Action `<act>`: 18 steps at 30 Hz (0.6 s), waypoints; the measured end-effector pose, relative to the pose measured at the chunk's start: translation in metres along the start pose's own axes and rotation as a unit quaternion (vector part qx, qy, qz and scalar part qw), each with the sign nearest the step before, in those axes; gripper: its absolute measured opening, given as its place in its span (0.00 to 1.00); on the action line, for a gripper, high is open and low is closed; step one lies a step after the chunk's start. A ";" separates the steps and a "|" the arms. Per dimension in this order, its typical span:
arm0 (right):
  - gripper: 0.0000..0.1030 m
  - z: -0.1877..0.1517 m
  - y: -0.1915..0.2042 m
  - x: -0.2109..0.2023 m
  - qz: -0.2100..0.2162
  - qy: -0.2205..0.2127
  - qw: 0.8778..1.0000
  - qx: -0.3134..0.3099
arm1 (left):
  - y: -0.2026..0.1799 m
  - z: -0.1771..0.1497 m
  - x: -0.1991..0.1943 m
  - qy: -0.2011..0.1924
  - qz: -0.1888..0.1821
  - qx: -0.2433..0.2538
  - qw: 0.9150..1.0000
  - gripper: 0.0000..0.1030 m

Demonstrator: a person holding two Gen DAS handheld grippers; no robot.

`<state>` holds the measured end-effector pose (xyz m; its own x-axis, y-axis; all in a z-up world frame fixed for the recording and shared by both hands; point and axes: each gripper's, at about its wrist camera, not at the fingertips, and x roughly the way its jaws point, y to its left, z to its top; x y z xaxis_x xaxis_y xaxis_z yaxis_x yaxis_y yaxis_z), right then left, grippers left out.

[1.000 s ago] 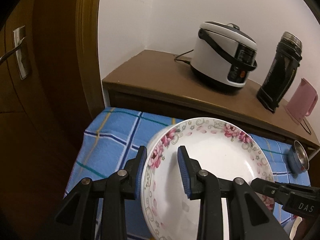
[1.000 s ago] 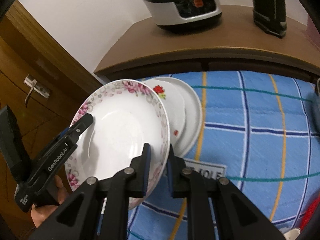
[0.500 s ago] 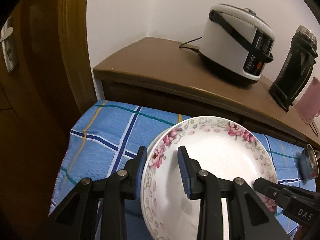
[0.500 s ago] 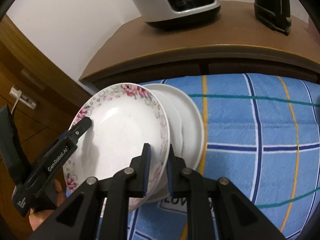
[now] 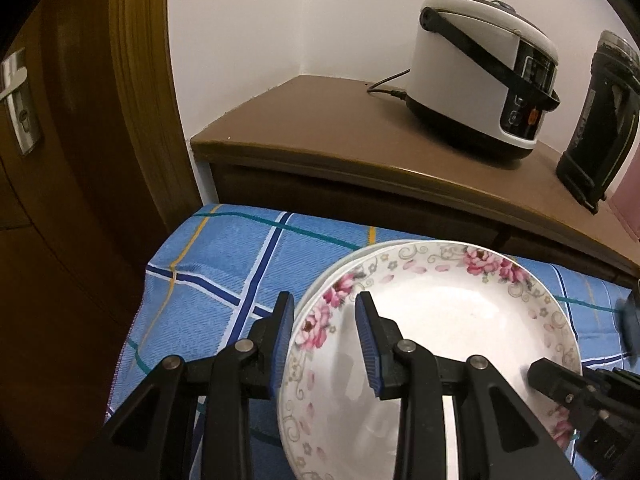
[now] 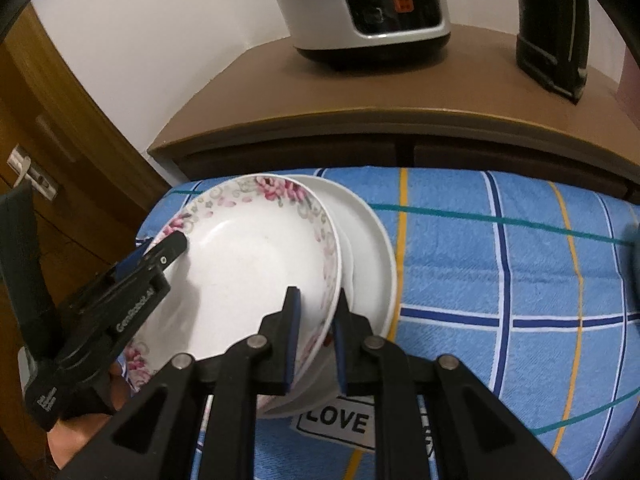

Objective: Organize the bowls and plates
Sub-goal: 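Carry the pink-rimmed plate with the left tool over the plate stack, then lower the pink-rimmed plate onto the stack and open the left tool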

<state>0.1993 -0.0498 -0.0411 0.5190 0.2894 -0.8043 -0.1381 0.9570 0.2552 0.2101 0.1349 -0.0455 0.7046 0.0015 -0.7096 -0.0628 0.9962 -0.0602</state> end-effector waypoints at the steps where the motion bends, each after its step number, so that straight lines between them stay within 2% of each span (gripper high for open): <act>1: 0.15 -0.002 0.002 0.000 -0.005 -0.002 1.000 -0.003 | -0.001 0.000 0.000 -0.001 0.002 0.003 1.000 0.34; 7: 0.14 -0.003 0.002 0.002 -0.009 -0.010 1.000 0.000 | -0.002 -0.001 0.002 -0.004 0.006 0.006 1.000 0.34; 18: 0.17 -0.016 -0.004 -0.009 -0.017 -0.054 0.998 0.015 | -0.007 -0.005 0.002 -0.015 0.024 0.018 0.999 0.34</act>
<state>0.1816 -0.0559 -0.0432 0.6115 0.2504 -0.7506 -0.0946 0.9649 0.2449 0.2084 0.1274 -0.0498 0.7223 0.0512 -0.6897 -0.0718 0.9974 -0.0010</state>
